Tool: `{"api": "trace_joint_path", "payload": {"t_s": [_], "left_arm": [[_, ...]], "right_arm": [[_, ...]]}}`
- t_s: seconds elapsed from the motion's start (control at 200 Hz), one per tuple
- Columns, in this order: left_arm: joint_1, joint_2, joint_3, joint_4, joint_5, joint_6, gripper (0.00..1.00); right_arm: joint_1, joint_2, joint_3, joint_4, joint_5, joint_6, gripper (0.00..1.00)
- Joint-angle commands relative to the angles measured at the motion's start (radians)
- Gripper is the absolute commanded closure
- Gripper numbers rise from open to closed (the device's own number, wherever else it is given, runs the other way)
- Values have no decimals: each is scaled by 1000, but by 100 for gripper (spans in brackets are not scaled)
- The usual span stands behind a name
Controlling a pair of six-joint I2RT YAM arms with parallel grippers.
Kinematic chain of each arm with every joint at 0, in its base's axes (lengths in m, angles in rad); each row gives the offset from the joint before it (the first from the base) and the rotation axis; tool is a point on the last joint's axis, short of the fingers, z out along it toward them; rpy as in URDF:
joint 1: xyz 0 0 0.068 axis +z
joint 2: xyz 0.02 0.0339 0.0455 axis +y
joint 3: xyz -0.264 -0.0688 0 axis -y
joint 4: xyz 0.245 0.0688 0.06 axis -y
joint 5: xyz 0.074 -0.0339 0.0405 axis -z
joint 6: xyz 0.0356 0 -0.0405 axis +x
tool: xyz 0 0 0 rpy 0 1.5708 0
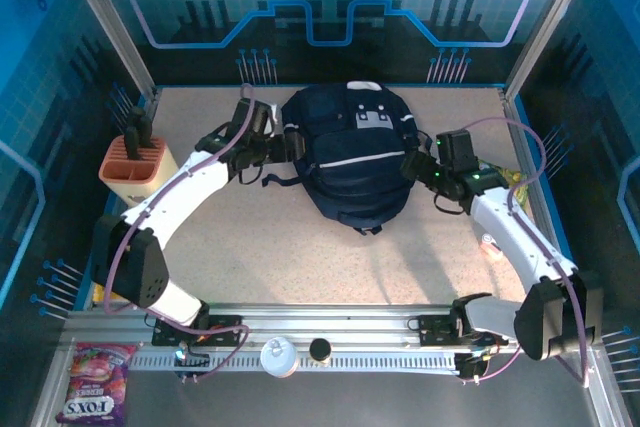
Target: Pack the student bag
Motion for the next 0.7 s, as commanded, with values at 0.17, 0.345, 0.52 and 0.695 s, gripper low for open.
{"api": "trace_joint_path", "payload": {"t_s": [0.17, 0.345, 0.52, 0.695], "left_arm": [[10, -47, -29, 40, -36, 18, 4], [10, -45, -20, 48, -21, 14, 1], [10, -40, -3, 38, 3, 25, 1], [10, -43, 4, 22, 5, 37, 1]], "right_arm": [[-250, 19, -121, -111, 117, -121, 5], [-403, 73, -141, -59, 64, -159, 3], [-513, 137, -132, 5, -2, -194, 2], [-558, 201, -128, 17, -9, -188, 0]]}}
